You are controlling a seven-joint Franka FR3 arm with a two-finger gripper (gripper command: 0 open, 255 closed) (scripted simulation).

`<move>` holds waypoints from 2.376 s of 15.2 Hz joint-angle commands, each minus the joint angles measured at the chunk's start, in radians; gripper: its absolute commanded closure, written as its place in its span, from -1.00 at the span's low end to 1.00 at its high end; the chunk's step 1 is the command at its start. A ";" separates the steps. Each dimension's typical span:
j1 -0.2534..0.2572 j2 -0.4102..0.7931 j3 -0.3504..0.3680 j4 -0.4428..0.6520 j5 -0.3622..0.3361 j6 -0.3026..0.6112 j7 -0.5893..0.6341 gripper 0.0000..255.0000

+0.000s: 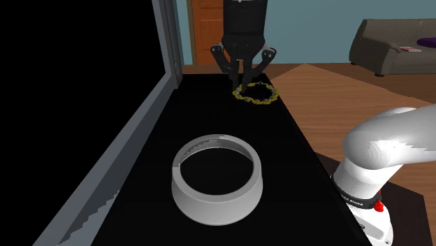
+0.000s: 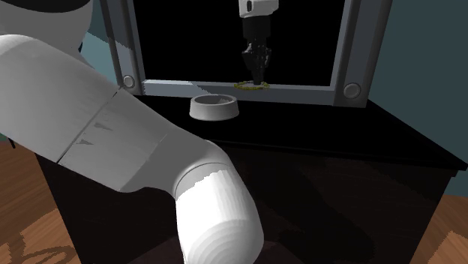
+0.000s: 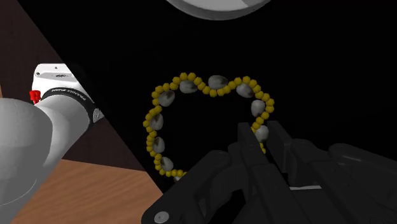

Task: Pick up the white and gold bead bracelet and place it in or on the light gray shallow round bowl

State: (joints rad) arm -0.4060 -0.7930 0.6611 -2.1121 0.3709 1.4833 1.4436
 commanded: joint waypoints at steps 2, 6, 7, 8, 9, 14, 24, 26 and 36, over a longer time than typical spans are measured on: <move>-0.007 0.025 0.059 0.064 0.022 -0.019 0.065 1.00; -0.031 0.070 0.165 0.160 0.053 -0.032 0.168 1.00; -0.040 0.083 0.194 0.187 0.058 -0.035 0.194 1.00; -0.051 0.097 0.224 0.215 0.063 -0.038 0.221 1.00; -0.064 0.112 0.256 0.244 0.067 -0.041 0.248 1.00; -0.126 0.161 0.387 0.342 0.080 -0.040 0.341 1.00; -0.093 0.114 0.405 0.189 0.120 0.076 0.320 1.00; -0.089 0.107 0.412 0.161 0.128 0.099 0.317 1.00; -0.085 0.100 0.421 0.131 0.137 0.125 0.313 1.00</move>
State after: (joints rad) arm -0.4908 -0.6927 1.0821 -1.9811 0.5084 1.6085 1.7566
